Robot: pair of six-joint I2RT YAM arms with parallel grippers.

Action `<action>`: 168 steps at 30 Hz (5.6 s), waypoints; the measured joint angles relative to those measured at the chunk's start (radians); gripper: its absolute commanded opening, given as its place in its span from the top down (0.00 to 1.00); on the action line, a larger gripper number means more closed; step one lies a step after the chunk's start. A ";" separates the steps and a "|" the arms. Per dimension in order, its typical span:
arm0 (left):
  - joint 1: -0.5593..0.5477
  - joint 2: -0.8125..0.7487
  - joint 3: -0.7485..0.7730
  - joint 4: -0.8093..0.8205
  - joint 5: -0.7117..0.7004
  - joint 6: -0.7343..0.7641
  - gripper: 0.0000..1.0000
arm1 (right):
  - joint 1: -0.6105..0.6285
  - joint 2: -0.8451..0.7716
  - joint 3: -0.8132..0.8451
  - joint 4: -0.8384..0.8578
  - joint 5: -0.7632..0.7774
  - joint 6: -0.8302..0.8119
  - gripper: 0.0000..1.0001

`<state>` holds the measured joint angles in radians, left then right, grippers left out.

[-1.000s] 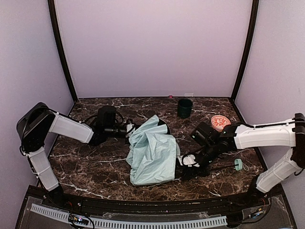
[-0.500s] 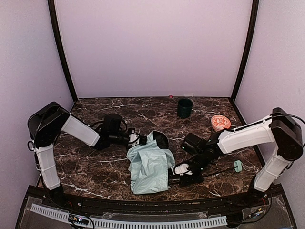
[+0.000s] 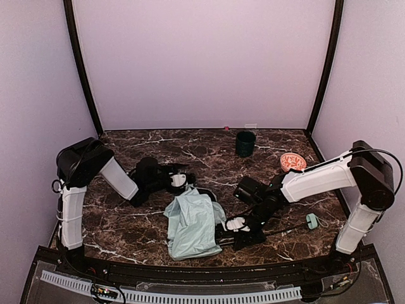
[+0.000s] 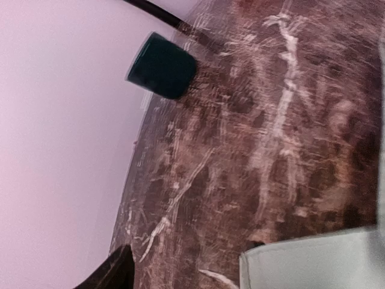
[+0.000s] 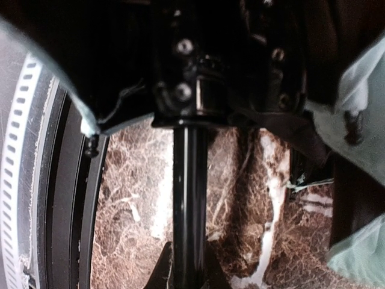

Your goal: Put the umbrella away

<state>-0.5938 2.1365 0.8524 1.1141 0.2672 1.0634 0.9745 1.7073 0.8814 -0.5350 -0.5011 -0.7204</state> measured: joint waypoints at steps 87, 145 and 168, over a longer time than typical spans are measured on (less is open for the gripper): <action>-0.200 -0.241 0.125 -1.017 0.134 -0.818 1.00 | 0.303 -0.184 -0.029 0.472 0.514 0.270 0.12; -0.432 -0.656 -0.263 -0.857 -0.127 -0.351 0.21 | -0.092 0.418 0.542 -0.093 -0.308 0.313 0.84; -0.448 -0.683 -0.323 -0.644 -0.160 -0.278 0.01 | -0.154 0.400 0.466 -0.086 -0.383 0.285 0.89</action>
<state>-1.0416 1.4536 0.5289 0.4702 0.1070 0.7849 0.8204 2.1075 1.3476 -0.6212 -0.8837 -0.4355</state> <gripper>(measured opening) 0.988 0.301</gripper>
